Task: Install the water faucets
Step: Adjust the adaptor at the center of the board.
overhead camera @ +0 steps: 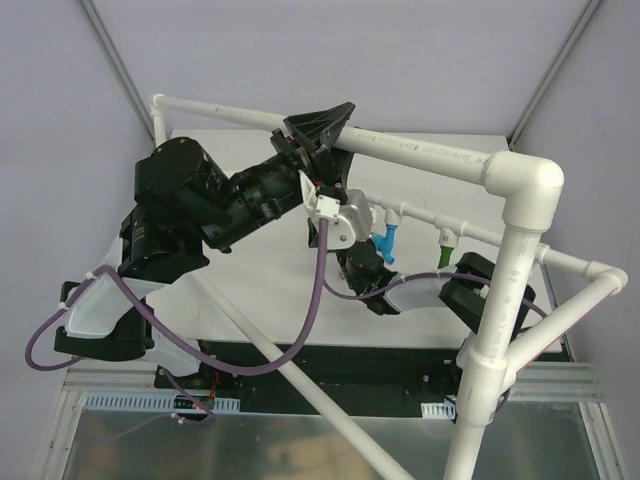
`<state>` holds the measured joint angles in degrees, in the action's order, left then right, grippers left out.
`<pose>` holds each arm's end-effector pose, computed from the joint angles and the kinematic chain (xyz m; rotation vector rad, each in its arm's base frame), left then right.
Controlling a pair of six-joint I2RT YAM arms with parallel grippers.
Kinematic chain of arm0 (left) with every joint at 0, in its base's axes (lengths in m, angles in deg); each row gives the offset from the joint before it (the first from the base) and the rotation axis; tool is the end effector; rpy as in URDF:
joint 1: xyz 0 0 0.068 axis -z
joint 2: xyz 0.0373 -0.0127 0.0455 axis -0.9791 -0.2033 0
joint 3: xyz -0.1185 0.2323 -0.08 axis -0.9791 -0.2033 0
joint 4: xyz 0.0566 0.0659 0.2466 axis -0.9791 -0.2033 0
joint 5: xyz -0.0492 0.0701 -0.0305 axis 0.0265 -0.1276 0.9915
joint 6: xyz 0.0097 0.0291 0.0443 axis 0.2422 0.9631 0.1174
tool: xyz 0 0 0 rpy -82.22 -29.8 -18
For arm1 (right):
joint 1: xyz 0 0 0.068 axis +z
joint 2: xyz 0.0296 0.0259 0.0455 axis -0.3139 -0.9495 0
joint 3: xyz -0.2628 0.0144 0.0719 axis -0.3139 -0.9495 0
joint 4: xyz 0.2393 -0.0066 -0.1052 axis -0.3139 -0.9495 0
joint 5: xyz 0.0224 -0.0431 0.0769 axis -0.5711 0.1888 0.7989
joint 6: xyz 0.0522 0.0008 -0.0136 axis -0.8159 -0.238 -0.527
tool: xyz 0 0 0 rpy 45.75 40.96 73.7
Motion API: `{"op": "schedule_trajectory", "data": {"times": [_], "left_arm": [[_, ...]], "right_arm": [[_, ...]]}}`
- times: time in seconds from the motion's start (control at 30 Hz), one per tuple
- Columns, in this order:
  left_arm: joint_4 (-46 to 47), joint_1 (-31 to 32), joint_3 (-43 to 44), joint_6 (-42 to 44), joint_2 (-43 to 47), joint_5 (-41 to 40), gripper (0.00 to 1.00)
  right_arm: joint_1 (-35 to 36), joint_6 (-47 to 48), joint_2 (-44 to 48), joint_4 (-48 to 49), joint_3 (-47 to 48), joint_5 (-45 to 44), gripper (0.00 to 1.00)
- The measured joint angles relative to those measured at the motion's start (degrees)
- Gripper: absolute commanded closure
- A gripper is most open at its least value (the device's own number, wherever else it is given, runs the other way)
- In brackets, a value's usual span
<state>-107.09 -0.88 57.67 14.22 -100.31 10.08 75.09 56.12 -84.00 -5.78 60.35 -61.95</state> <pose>0.0561 -0.2069 0.6346 1.0548 0.5483 0.0603 0.2001 0.2702 0.1989 -0.2046 1.4615 0.4395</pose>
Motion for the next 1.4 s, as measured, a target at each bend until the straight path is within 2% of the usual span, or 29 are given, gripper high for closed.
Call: {"op": "schedule_trajectory", "data": {"times": [0.17,0.3,0.6,0.97,1.23,1.4], "left_arm": [[-0.28,0.04,-1.77,0.33,2.56,-0.02,1.00],[0.13,0.02,-3.45,0.48,4.31,-1.11,1.00],[1.38,0.17,-6.84,0.61,6.71,-1.46,1.00],[2.73,-0.24,-7.39,0.94,6.97,-2.38,1.00],[1.99,-0.24,-7.39,1.01,6.97,-2.80,1.00],[-0.33,-0.24,-7.41,0.74,6.97,-2.73,1.00]], "right_arm": [[-0.81,-0.26,5.53,-9.01,4.44,-6.36,0.24],[-1.68,-2.64,9.62,-21.16,7.13,-10.47,0.24],[-3.87,-17.97,15.41,-40.02,12.50,-15.87,0.25],[-5.42,-41.35,5.07,-72.52,34.80,-24.72,0.29],[-5.77,-60.04,-7.50,-96.83,52.11,-30.97,0.28],[-5.64,-69.51,-13.31,-105.96,57.81,-34.10,0.28]]}}
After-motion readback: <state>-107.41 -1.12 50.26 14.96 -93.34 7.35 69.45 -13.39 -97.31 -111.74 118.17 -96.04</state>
